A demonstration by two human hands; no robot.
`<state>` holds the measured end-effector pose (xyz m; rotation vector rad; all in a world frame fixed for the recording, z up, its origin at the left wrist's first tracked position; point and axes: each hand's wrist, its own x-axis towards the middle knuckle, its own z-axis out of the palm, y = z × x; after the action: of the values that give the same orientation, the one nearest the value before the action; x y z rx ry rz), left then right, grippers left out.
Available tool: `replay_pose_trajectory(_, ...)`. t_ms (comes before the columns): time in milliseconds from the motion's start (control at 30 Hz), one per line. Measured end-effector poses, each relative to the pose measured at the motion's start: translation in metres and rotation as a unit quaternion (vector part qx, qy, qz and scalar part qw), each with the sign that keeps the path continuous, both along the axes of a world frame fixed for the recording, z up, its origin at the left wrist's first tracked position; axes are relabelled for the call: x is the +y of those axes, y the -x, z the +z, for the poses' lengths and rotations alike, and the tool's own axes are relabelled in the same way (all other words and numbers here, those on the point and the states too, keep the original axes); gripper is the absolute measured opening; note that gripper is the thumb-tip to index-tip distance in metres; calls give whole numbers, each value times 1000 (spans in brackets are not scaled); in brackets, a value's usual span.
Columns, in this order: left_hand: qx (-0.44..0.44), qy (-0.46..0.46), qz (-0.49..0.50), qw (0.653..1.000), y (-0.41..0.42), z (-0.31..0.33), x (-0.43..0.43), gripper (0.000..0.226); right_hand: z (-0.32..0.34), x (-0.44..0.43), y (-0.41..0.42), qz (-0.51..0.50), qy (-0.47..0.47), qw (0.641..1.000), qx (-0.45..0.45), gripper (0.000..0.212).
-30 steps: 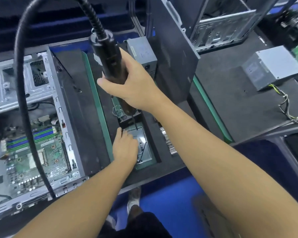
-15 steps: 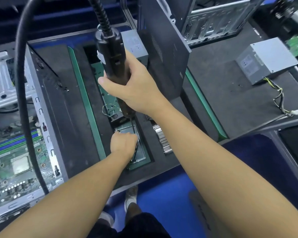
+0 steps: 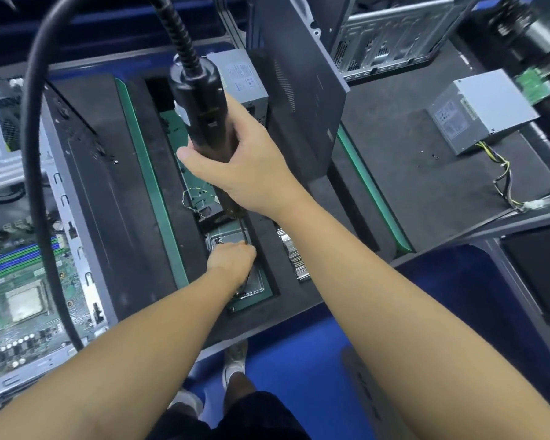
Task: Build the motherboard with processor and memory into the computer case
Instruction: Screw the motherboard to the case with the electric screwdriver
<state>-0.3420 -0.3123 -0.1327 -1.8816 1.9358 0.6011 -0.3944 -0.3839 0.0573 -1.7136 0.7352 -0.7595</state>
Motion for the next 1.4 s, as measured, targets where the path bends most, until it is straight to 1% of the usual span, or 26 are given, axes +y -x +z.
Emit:
replay_pose_trajectory(67, 22, -16, 50, 998, 1, 6, 0, 35, 5, 1, -1, 1, 0, 1000, 3, 23)
replay_pose_trajectory(133, 86, -28, 161, 983, 3, 21, 0, 23, 15, 1, -5, 8, 6, 1000, 7, 23)
replay_pose_trajectory(167, 138, -26, 233, 962, 4, 29, 0, 17, 23, 2, -7, 12, 12, 1000, 6, 22)
replay_pose_trajectory(200, 197, -19, 308, 931, 3, 39, 1, 14, 32, 3, -11, 13, 17, 1000, 3, 20)
replay_pose_trajectory(233, 260, -9, 384, 886, 3, 50, 2, 13, 42, 4, -15, 11, 22, 1000, -2, 19)
replay_pose_trajectory(267, 329, 4, 460, 825, 0, 61, 3, 12, 53, 4, -20, 7, 25, 1000, -7, 18)
replay_pose_trajectory(300, 401, 17, 534, 744, -3, 74, 5, 13, 64, 5, -27, 6, 30, 999, -12, 17)
replay_pose_trajectory(333, 469, 29, 595, 652, -8, 89, 6, 14, 77, 7, -35, 7, 37, 999, -17, 16)
replay_pose_trajectory(367, 522, 41, 631, 572, -16, 105, 8, 15, 91, 9, -44, 6, 46, 999, -20, 16)
replay_pose_trajectory(400, 558, 55, 643, 523, -24, 122, 11, 16, 105, 12, -53, 3, 57, 998, -25, 16)
replay_pose_trajectory(433, 583, 69, 639, 497, -34, 139, 13, 14, 121, 15, -63, -1, 70, 997, -31, 16)
replay_pose_trajectory(467, 604, 87, 628, 483, -46, 157, 17, 14, 137, 20, -75, -2, 82, 996, -41, 16)
replay_pose_trajectory(567, 638, 150, 597, 462, -94, 202, 40, 12, 186, 41, -111, 18, 107, 991, -73, 15)
replay_pose_trajectory(633, 656, 187, 583, 442, -134, 223, 65, 11, 212, 62, -139, 40, 107, 988, -102, 20)
replay_pose_trajectory(700, 662, 221, 575, 426, -176, 235, 98, 12, 231, 89, -171, 62, 95, 985, -133, 26)
replay_pose_trajectory(767, 669, 235, 564, 424, -215, 240, 136, 15, 241, 120, -202, 87, 75, 982, -149, 26)
replay_pose_trajectory(867, 674, 218, 545, 448, -270, 240, 195, 18, 239, 168, -247, 125, 37, 979, -154, 25)
replay_pose_trajectory(933, 658, 232, 544, 467, -306, 240, 233, 18, 230, 196, -272, 135, 2, 978, -160, 26)
replay_pose_trajectory(1033, 635, 280, 547, 468, -353, 240, 279, 22, 213, 224, -300, 123, -39, 978, -166, 26)
replay_pose_trajectory(1100, 626, 293, 550, 469, -371, 236, 295, 22, 204, 233, -312, 110, -48, 979, -167, 20)
replay_pose_trajectory(1167, 622, 271, 549, 488, -373, 226, 300, 18, 195, 239, -319, 101, -50, 980, -165, 15)
replay_pose_trajectory(1233, 628, 227, 536, 517, -361, 212, 295, 14, 187, 240, -322, 86, -55, 982, -162, 15)
replay_pose_trajectory(1267, 636, 208, 529, 522, -353, 204, 292, 14, 184, 239, -322, 75, -57, 983, -160, 15)
replay_pose_trajectory(1300, 646, 194, 525, 519, -347, 197, 289, 15, 182, 237, -321, 62, -57, 984, -159, 15)
replay_pose_trajectory(1333, 658, 186, 525, 507, -342, 192, 287, 16, 180, 235, -320, 50, -54, 985, -157, 15)
replay_pose_trajectory(1400, 691, 177, 532, 457, -338, 183, 286, 18, 177, 230, -317, 31, -46, 986, -160, 15)
